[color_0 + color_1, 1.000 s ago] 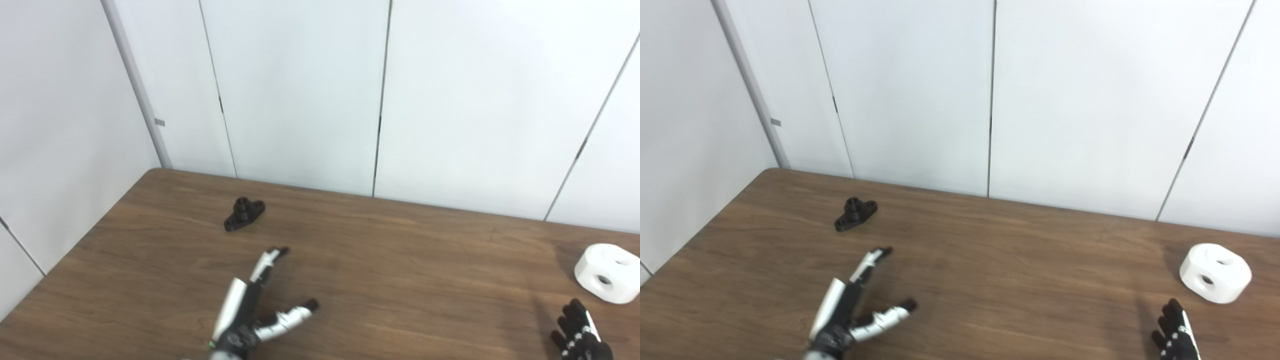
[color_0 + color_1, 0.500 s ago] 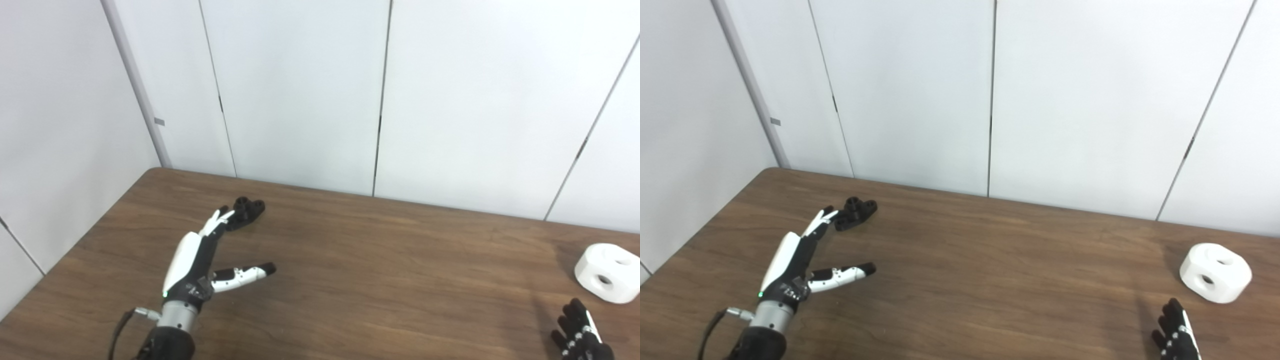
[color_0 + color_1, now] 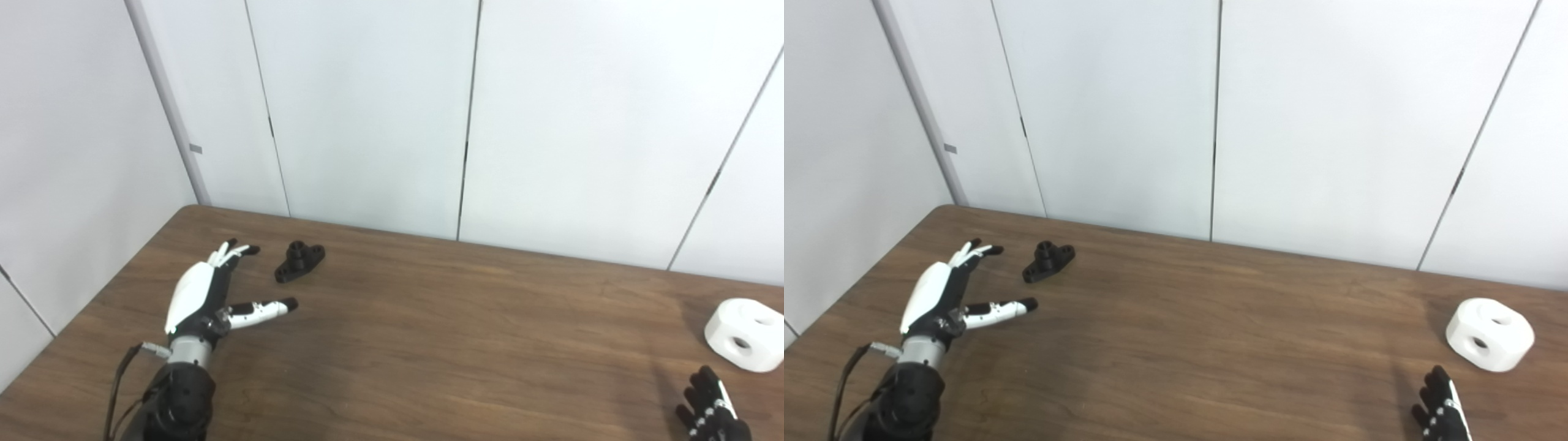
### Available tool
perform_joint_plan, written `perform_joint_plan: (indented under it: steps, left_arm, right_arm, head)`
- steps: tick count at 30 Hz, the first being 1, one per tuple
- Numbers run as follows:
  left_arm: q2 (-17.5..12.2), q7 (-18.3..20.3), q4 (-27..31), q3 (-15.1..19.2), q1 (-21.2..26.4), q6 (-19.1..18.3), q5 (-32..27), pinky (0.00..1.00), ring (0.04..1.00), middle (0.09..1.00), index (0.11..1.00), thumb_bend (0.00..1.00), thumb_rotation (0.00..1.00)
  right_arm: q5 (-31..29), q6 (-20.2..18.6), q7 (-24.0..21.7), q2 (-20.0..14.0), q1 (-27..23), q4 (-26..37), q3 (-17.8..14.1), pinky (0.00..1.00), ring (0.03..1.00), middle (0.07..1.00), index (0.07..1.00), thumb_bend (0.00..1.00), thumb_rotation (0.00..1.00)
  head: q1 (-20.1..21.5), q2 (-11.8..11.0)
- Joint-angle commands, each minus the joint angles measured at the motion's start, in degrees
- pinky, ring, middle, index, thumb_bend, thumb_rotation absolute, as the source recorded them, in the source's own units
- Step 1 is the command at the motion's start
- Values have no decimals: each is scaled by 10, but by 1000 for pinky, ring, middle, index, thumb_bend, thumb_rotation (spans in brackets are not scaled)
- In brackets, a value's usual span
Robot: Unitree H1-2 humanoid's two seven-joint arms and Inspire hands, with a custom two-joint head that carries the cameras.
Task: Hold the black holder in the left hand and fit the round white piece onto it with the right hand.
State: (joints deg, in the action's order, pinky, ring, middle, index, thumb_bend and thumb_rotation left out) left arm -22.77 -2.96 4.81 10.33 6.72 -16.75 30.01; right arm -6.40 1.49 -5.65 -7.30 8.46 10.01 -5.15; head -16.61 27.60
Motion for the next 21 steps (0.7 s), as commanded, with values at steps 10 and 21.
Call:
perform_joint_plan:
  steps: [10, 21]
  left_arm:
    - [-47, -7, -74, -45, 82, -43, 51, 1000, 1000, 1000, 830, 985, 429]
    - [-65, -12, -177, -82, 150, -50, 53, 1000, 1000, 1000, 843, 992, 443]
  right_arm:
    - [4, -6, 8, 2, 6, 1, -2, 1000, 1000, 1000, 1000, 677, 1000]
    - [12, -7, 12, 6, 12, 13, -1, 1000, 1000, 1000, 1000, 664, 1000]
  head:
    - [1, 4]
    - [6, 9]
